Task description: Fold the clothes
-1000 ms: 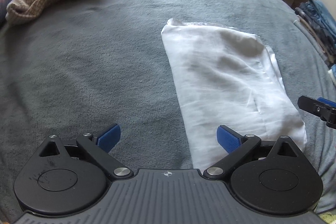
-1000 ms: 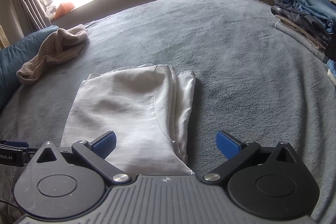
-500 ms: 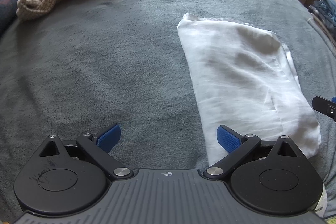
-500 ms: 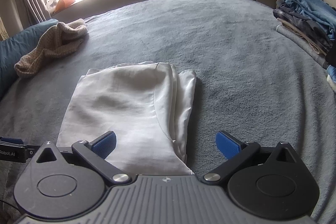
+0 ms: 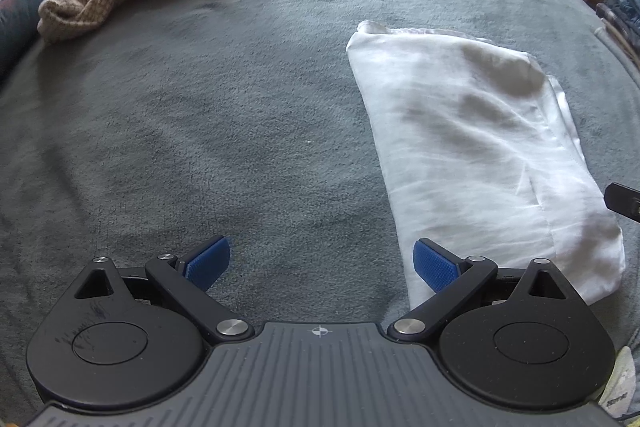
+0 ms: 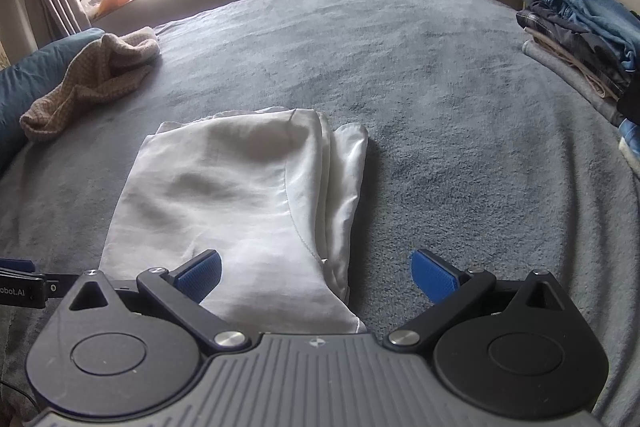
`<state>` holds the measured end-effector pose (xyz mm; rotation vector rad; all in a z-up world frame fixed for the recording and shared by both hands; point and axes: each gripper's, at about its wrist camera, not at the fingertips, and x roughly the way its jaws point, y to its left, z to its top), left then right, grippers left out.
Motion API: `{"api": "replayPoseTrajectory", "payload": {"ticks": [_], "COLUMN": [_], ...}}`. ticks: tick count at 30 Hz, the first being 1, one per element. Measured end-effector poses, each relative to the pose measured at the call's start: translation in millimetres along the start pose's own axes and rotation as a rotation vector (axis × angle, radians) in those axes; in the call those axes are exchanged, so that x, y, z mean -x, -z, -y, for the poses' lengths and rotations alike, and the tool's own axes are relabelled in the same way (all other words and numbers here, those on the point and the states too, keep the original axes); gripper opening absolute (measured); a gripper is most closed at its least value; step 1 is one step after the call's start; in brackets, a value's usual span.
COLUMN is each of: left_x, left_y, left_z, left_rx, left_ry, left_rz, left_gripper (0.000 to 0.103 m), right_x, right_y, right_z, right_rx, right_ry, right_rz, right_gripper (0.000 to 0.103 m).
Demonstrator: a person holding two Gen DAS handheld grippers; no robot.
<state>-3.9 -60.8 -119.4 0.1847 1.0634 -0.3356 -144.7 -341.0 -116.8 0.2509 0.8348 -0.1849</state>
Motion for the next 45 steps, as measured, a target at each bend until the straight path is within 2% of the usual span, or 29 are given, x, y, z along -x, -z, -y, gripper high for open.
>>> {"api": "replayPoseTrajectory", "payload": {"ticks": [15, 23, 26, 32, 38, 42, 45], "left_x": [-14, -10, -12, -19, -30, -39, -49], "left_y": [1, -1, -4, -6, -7, -5, -7], "left_z": [0, -8, -10, -13, -18, -21, -25], "left_rx": [-0.009, 0.028, 0.046, 0.076, 0.092, 0.111, 0.123], "left_ry": [-0.012, 0.109, 0.156, 0.229, 0.338, 0.418, 0.438], "left_rz": [-0.038, 0.043, 0.052, 0.065, 0.063, 0.075, 0.078], "left_gripper": [0.099, 0.100, 0.100, 0.101, 0.100, 0.096, 0.090], "right_x": [-13, -21, -27, -35, -48, -65, -77], "right_y": [2, -1, -5, -11, -17, -17, -19], "right_z": [4, 14, 22, 41, 62, 76, 85], "right_rx": [-0.026, -0.074, -0.120, -0.206, -0.297, -0.351, -0.384], "right_ry": [0.004, 0.011, -0.013, -0.083, -0.194, -0.259, -0.298], "right_rz": [-0.037, -0.046, -0.085, -0.082, -0.071, -0.096, -0.112], "right_gripper": [0.103, 0.103, 0.103, 0.103, 0.102, 0.098, 0.097]}}
